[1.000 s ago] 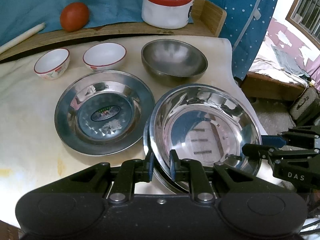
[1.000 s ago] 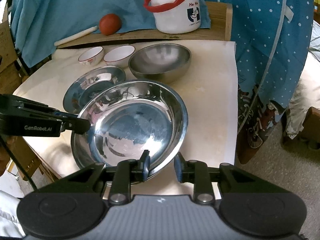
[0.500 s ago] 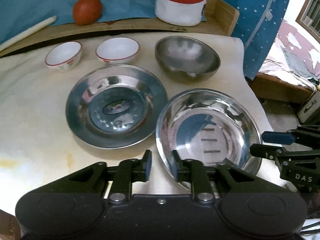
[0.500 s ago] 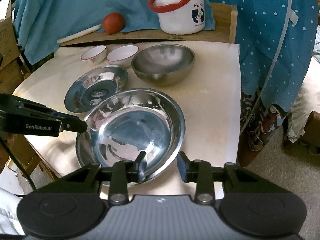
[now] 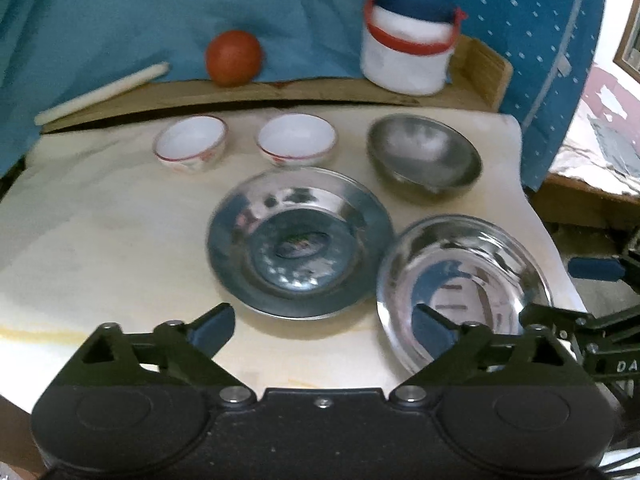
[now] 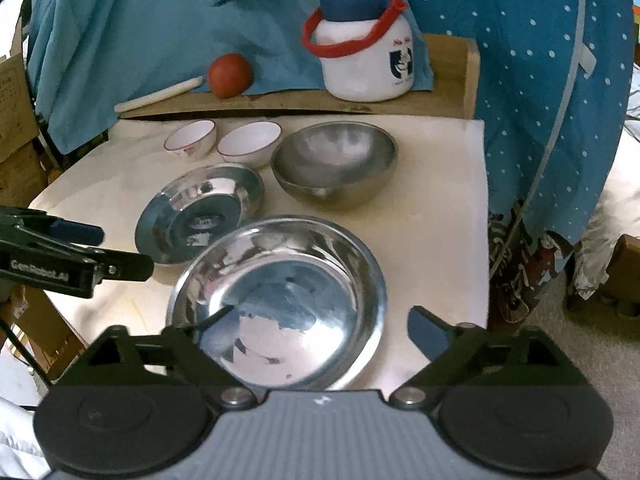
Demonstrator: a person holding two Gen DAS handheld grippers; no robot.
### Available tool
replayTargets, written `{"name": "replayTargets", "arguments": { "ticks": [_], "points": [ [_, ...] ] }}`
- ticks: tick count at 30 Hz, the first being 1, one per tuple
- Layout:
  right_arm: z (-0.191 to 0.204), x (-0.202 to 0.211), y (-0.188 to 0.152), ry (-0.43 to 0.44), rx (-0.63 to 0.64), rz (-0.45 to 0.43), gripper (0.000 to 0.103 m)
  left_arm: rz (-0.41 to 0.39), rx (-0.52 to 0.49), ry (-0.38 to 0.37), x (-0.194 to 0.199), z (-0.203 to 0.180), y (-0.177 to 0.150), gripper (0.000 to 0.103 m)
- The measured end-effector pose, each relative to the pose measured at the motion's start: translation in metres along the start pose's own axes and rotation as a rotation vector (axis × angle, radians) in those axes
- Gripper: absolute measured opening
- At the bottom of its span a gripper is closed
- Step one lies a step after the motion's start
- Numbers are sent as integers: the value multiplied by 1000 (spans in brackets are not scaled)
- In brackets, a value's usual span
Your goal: Organize plates and bowls
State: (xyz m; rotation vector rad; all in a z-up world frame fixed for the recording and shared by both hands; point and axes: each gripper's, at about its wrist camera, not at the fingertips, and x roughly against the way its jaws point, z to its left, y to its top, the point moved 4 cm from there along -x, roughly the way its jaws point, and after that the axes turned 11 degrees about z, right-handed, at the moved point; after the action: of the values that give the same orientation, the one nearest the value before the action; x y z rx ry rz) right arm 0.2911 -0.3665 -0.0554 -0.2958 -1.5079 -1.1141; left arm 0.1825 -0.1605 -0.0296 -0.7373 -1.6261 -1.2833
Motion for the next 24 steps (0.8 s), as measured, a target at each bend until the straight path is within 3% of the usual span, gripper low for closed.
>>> {"name": "replayTargets", "arguments": {
  "ticks": [11, 24],
  "points": [
    [35, -14, 27, -10, -42, -28, 100, 2, 70, 11, -11, 66, 21, 102],
    [88, -45, 64, -44, -91, -43, 101, 42, -30, -57, -41, 124, 49, 102]
  ]
}}
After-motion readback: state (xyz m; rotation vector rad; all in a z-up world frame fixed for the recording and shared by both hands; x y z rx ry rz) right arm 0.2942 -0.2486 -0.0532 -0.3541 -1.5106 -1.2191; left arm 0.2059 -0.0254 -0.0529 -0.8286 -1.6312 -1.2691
